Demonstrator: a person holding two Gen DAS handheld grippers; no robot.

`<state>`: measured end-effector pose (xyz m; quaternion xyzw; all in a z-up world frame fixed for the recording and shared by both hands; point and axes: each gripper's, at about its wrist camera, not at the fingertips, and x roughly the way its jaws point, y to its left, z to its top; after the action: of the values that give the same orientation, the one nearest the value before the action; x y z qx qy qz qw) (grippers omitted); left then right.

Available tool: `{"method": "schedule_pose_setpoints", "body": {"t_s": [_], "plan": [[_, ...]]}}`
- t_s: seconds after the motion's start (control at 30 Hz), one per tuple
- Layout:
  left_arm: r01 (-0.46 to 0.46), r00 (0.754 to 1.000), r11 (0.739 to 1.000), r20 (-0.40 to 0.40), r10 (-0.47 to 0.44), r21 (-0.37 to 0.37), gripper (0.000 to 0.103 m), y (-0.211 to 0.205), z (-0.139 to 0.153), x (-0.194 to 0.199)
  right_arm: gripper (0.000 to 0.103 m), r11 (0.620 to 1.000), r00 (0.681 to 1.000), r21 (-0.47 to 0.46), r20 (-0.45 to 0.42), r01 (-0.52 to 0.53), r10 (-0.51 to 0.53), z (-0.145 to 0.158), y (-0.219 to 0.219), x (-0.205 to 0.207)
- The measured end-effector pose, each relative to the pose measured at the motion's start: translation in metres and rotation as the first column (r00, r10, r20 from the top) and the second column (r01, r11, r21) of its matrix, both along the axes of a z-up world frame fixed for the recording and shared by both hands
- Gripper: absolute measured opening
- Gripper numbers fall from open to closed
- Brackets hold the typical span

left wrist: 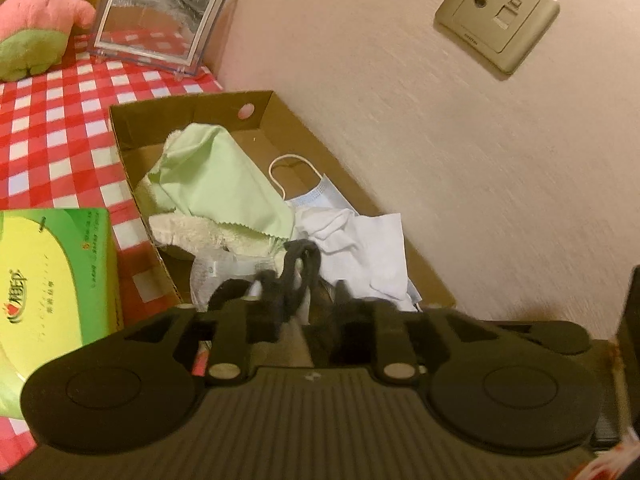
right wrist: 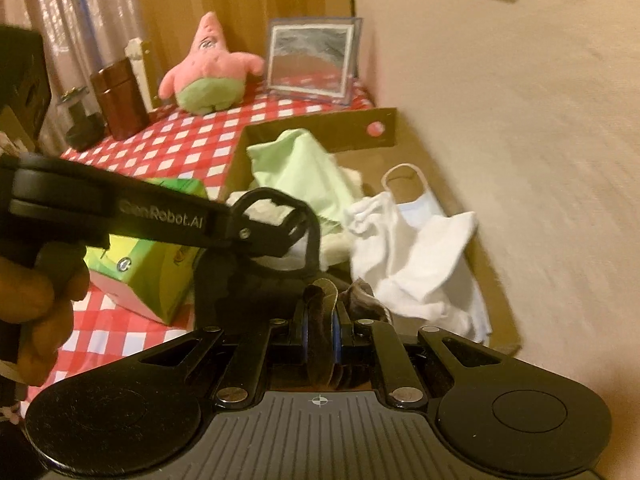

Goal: Organize soft objects
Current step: 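Lower both tools into the tray and open them to release the items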

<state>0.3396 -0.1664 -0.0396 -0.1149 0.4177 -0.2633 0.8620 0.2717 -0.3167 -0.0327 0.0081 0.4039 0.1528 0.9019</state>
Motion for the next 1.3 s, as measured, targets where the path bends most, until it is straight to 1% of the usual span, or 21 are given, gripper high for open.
{"method": "schedule_pose_setpoints", "body": {"t_s": [0.07,0.17,0.23,0.3,0.43,0.53,0.57,0.67,0.77,0.87,0.97,1.1,1.17,1.2,1.23,1.3], "plan": [[-0.002,1.000,1.000,0.021,0.002,0.002,0.034,0.004,0.004,-0.003,0.011,1.000,1.000,0.000,-0.011,-0.021,0.021,-0.005,0.004,0.003],[-0.001,0.999,1.000,0.044,0.001,0.010,0.034,0.008,0.007,-0.006,0.011,0.999,0.999,0.000,-0.031,-0.041,0.041,-0.013,0.007,0.008],[0.006,0.999,0.999,0.049,-0.008,0.039,0.034,0.008,0.007,-0.008,0.011,0.999,0.998,-0.006,-0.044,-0.049,0.048,-0.018,0.008,0.012],[0.014,0.999,0.996,0.044,-0.018,0.083,0.034,0.007,0.005,-0.008,0.011,0.998,0.997,-0.014,-0.057,-0.057,0.056,-0.025,0.010,0.017],[0.056,0.998,0.984,0.023,-0.061,0.170,0.033,0.000,-0.004,-0.005,0.011,0.996,0.995,-0.040,-0.075,-0.076,0.073,-0.036,0.014,0.024],[0.092,0.996,0.977,0.000,-0.094,0.192,0.033,-0.007,-0.011,0.001,0.011,0.994,0.993,-0.065,-0.078,-0.091,0.085,-0.040,0.018,0.031],[0.089,0.996,0.976,0.001,-0.091,0.199,0.033,-0.008,-0.013,0.002,0.011,0.994,0.993,-0.067,-0.079,-0.090,0.084,-0.041,0.018,0.034],[0.053,0.998,0.981,0.016,-0.057,0.186,0.033,-0.006,-0.012,0.005,0.011,0.993,0.994,-0.088,-0.072,-0.084,0.078,-0.043,0.017,0.042],[-0.002,0.999,0.981,0.040,-0.006,0.196,0.033,-0.001,-0.010,0.008,0.011,0.993,0.996,-0.093,-0.061,-0.073,0.067,-0.045,0.016,0.052],[-0.043,0.998,0.982,0.049,0.034,0.183,0.033,0.005,-0.007,0.010,0.011,0.992,0.997,-0.107,-0.046,-0.070,0.065,-0.046,0.016,0.060],[-0.062,0.997,0.983,0.052,0.053,0.172,0.033,0.009,-0.006,0.009,0.011,0.993,0.998,-0.103,-0.037,-0.057,0.054,-0.046,0.015,0.070],[-0.067,0.997,0.985,0.035,0.062,0.162,0.033,0.013,-0.008,0.007,0.012,0.995,0.998,-0.079,-0.039,-0.055,0.053,-0.044,0.013,0.068],[-0.070,0.997,0.986,0.037,0.065,0.151,0.034,0.014,-0.008,0.005,0.017,0.996,0.997,-0.065,-0.039,-0.063,0.061,-0.042,0.013,0.063],[-0.069,0.997,0.987,0.038,0.064,0.143,0.034,0.014,-0.007,0.004,0.026,0.997,0.998,-0.056,-0.038,-0.060,0.058,-0.041,0.012,0.060],[-0.066,0.997,0.989,0.041,0.062,0.133,0.035,0.014,-0.006,0.002,0.038,0.997,0.998,-0.046,-0.039,-0.056,0.054,-0.040,0.011,0.057],[-0.059,0.997,0.990,0.064,0.052,0.125,0.045,0.013,-0.003,0.000,0.049,0.999,0.998,-0.021,-0.045,-0.043,0.042,-0.037,0.006,0.050]]}}
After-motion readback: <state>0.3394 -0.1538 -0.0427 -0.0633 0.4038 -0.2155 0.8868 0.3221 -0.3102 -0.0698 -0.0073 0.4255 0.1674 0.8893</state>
